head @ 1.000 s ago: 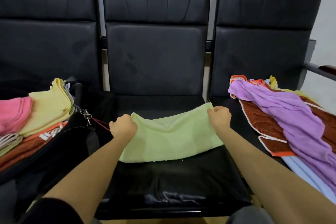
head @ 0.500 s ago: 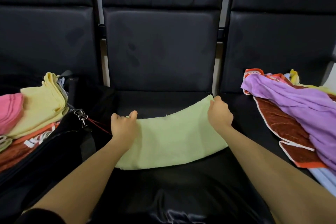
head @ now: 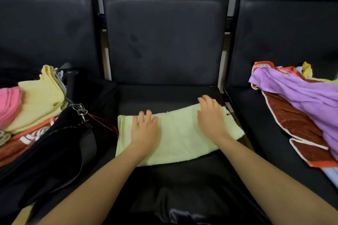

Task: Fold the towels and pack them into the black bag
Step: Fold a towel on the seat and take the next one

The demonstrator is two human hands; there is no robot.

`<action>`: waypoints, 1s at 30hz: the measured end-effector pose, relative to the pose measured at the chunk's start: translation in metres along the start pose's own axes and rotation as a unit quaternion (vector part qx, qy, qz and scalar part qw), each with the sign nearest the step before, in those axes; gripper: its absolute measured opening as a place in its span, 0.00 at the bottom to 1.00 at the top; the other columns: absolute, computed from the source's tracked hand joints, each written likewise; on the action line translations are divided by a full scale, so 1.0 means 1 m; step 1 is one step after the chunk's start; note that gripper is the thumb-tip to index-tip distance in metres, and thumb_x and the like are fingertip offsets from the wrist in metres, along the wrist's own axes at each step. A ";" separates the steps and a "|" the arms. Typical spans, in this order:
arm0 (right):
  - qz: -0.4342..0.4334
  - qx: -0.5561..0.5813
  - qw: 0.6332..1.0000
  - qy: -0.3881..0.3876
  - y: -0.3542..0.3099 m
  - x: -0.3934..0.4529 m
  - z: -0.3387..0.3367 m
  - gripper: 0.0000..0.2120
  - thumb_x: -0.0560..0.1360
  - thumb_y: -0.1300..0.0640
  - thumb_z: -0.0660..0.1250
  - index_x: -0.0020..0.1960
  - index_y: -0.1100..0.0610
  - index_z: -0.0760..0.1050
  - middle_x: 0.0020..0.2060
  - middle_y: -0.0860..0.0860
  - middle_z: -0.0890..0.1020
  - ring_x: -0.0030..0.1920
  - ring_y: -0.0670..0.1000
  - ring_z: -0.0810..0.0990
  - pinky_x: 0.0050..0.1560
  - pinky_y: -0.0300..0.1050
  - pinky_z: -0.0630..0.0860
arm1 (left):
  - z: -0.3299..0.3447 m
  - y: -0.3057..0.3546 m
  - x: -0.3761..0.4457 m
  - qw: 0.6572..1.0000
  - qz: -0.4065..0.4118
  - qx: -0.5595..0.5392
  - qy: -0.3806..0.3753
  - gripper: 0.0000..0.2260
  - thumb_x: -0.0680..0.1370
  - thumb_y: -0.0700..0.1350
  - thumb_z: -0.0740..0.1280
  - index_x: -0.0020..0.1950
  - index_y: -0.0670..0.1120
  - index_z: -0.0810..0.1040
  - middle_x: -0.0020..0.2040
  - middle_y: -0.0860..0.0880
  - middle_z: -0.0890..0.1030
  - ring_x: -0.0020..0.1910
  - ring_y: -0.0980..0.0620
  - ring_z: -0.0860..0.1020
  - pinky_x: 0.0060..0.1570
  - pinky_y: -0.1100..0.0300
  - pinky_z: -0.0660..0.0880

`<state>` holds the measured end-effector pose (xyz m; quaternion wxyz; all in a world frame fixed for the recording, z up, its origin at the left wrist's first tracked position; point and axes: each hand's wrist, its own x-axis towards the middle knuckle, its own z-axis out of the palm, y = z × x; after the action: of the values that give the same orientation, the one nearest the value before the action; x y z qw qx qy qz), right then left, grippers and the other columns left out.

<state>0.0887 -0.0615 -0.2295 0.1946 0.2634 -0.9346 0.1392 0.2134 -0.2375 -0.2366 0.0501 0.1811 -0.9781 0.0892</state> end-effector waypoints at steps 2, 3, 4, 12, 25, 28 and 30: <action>-0.065 0.036 0.994 -0.081 -0.006 -0.007 0.001 0.25 0.80 0.56 0.58 0.76 0.55 0.58 0.75 0.53 0.60 0.74 0.54 0.60 0.71 0.48 0.57 | 0.003 0.009 -0.005 0.997 -0.017 -0.058 -0.057 0.18 0.80 0.49 0.53 0.70 0.49 0.62 0.75 0.43 0.53 0.72 0.40 0.55 0.68 0.46 0.55; -0.081 0.028 0.988 -0.129 -0.007 -0.012 0.002 0.25 0.82 0.53 0.54 0.77 0.53 0.53 0.77 0.51 0.55 0.76 0.53 0.55 0.73 0.47 0.54 | 0.004 0.011 -0.008 0.992 -0.029 -0.084 -0.090 0.21 0.81 0.53 0.52 0.73 0.51 0.58 0.76 0.43 0.51 0.73 0.39 0.53 0.68 0.45 0.54; -0.079 0.007 0.980 -0.180 -0.007 -0.018 0.004 0.26 0.83 0.50 0.50 0.78 0.51 0.48 0.78 0.50 0.50 0.77 0.52 0.50 0.74 0.48 0.49 | 0.006 0.012 -0.010 0.987 -0.035 -0.104 -0.118 0.23 0.81 0.55 0.51 0.75 0.52 0.54 0.77 0.43 0.48 0.74 0.38 0.50 0.69 0.43 0.53; 0.040 -0.038 0.962 -0.266 -0.001 -0.057 -0.017 0.24 0.83 0.47 0.41 0.78 0.49 0.47 0.78 0.47 0.46 0.77 0.49 0.43 0.74 0.54 0.39 | 0.008 0.010 -0.033 0.971 0.030 -0.182 -0.149 0.23 0.83 0.55 0.46 0.78 0.52 0.50 0.78 0.40 0.42 0.76 0.40 0.40 0.73 0.44 0.40; 0.040 -0.079 0.967 -0.238 -0.005 -0.078 -0.029 0.25 0.82 0.46 0.44 0.78 0.48 0.45 0.78 0.49 0.49 0.77 0.53 0.45 0.74 0.58 0.40 | 0.006 -0.006 -0.054 0.990 -0.129 -0.025 -0.054 0.19 0.77 0.38 0.56 0.67 0.45 0.62 0.57 0.42 0.74 0.56 0.42 0.72 0.59 0.52 0.65; 0.002 -0.089 0.967 -0.240 -0.006 -0.081 -0.031 0.27 0.81 0.42 0.44 0.77 0.42 0.38 0.77 0.47 0.41 0.77 0.55 0.41 0.72 0.62 0.36 | 0.000 -0.007 -0.052 0.996 -0.076 -0.028 -0.038 0.16 0.77 0.38 0.57 0.64 0.44 0.64 0.57 0.43 0.73 0.51 0.45 0.75 0.55 0.54 0.68; -0.033 -0.114 0.961 -0.251 -0.007 -0.083 -0.030 0.27 0.81 0.40 0.41 0.77 0.42 0.36 0.77 0.45 0.38 0.77 0.53 0.38 0.71 0.61 0.33 | -0.012 -0.007 -0.050 0.998 -0.053 -0.038 -0.021 0.16 0.77 0.37 0.59 0.64 0.43 0.64 0.60 0.43 0.69 0.38 0.51 0.74 0.45 0.58 0.69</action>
<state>0.1661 -0.0199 -0.2382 -0.0133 0.2971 -0.9537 -0.0455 0.2635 -0.2244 -0.2299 0.0411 0.2322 -0.9707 0.0458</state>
